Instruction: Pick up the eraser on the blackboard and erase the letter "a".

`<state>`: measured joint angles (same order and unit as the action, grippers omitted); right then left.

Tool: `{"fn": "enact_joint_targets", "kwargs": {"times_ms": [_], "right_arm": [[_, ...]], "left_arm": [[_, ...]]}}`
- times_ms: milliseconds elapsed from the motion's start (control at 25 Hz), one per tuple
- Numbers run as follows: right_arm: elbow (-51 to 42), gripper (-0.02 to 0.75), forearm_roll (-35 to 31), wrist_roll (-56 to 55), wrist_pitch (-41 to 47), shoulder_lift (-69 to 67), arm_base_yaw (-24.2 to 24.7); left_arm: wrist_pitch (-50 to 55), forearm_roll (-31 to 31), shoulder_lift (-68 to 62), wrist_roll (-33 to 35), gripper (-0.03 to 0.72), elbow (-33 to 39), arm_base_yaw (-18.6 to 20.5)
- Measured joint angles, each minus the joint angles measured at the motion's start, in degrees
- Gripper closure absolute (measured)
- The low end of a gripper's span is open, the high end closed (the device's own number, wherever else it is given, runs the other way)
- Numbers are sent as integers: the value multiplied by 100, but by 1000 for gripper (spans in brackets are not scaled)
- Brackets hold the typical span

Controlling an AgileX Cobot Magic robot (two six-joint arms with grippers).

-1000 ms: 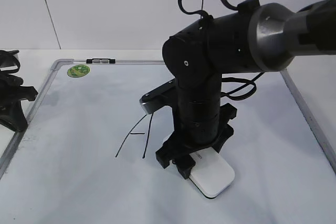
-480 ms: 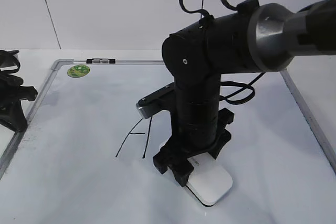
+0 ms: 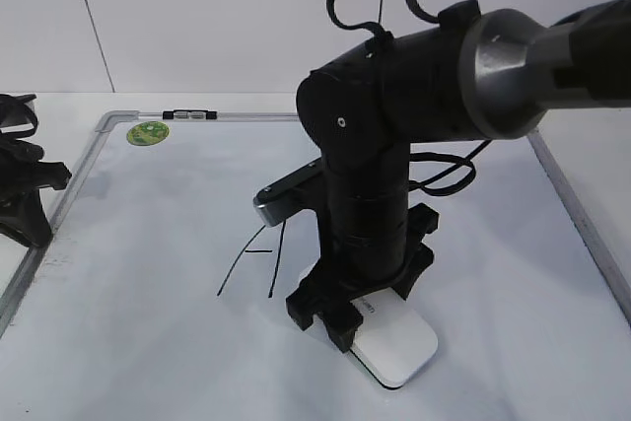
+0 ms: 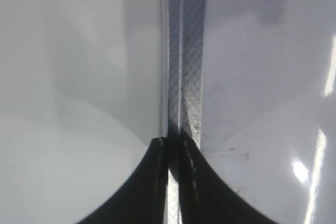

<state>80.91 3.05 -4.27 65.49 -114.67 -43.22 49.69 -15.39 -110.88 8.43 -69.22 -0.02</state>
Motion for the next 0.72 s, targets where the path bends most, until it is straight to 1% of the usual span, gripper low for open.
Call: {"fn": "enact_joint_targets", "kwargs": {"times_ms": [280,560,720], "right_arm": [[212,176,287,-192,268,-60,-5],[501,176,955,-571,329,-87,-5],[520,176,1556,-1060,330,-87,-5]], "left_arm": [[0,0,0,0,665,0,0],[0,0,0,0,664,0,0],[0,0,0,0,664,0,0]]}}
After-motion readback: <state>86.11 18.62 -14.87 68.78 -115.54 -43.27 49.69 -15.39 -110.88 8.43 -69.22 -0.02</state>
